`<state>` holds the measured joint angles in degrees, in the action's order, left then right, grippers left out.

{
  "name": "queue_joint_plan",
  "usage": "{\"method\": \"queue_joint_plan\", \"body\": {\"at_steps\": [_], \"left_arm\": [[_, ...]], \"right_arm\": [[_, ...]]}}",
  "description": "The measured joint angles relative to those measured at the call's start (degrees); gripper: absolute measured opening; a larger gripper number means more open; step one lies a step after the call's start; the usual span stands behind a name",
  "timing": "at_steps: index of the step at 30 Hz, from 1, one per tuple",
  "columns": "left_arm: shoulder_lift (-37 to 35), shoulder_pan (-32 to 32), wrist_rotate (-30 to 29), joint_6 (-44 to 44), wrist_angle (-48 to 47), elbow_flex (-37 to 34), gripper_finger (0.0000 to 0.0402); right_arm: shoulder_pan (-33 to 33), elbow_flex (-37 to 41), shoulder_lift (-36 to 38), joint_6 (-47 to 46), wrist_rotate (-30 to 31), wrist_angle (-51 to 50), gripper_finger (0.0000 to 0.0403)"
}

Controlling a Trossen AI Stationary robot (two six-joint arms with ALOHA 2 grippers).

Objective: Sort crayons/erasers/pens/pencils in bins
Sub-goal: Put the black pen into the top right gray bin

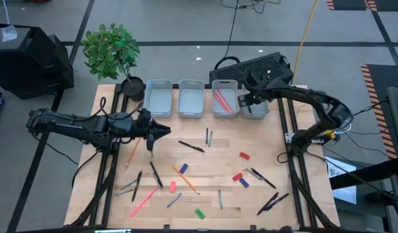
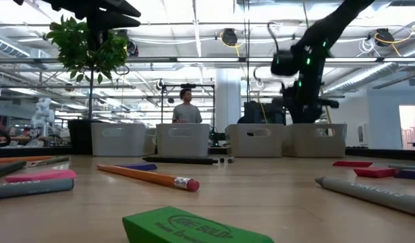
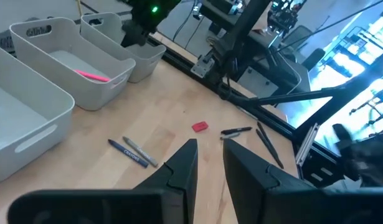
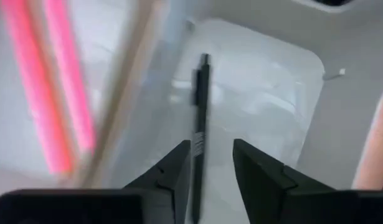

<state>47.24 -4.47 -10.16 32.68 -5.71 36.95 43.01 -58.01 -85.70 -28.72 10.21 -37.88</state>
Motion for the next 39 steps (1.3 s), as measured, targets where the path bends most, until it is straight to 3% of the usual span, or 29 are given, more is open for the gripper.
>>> {"method": "queue_joint_plan", "body": {"at_steps": [5, 11, 17, 22, 31, 34, 39], "left_arm": [[0.00, 0.00, 1.21, -2.07, -0.14, 0.00, 0.0081], [0.00, 0.00, -0.12, -10.14, -0.15, 0.00, 0.0081], [0.00, 0.00, -1.41, -15.12, -0.08, 0.00, 0.0081], [0.00, 0.00, -1.41, -16.40, -0.14, 0.00, 0.0081], [0.00, -0.58, 0.61, -12.62, -0.19, 0.00, 0.0081], [0.00, -1.27, 0.66, -11.21, -0.21, 0.00, 0.0081], [0.00, -2.04, 0.66, -5.41, -0.14, 0.00, 0.0081]], "right_arm": [[-8.70, -0.69, 10.02, -4.47, 0.02, 0.08, 0.0125], [-29.09, -2.55, 17.21, -14.24, 0.28, -0.39, 0.0125], [-50.56, -11.75, 12.69, -24.36, 5.97, -4.88, 0.0117], [-63.52, -19.77, 4.18, -32.37, 4.48, -17.70, 0.0110], [-76.52, -18.05, -3.48, -51.34, -7.40, -31.05, 0.0110], [-78.48, -13.27, -3.47, -55.57, -11.99, -29.90, 0.0110], [-81.28, -6.02, -3.47, -56.56, -14.21, -22.28, 0.0110]]}}
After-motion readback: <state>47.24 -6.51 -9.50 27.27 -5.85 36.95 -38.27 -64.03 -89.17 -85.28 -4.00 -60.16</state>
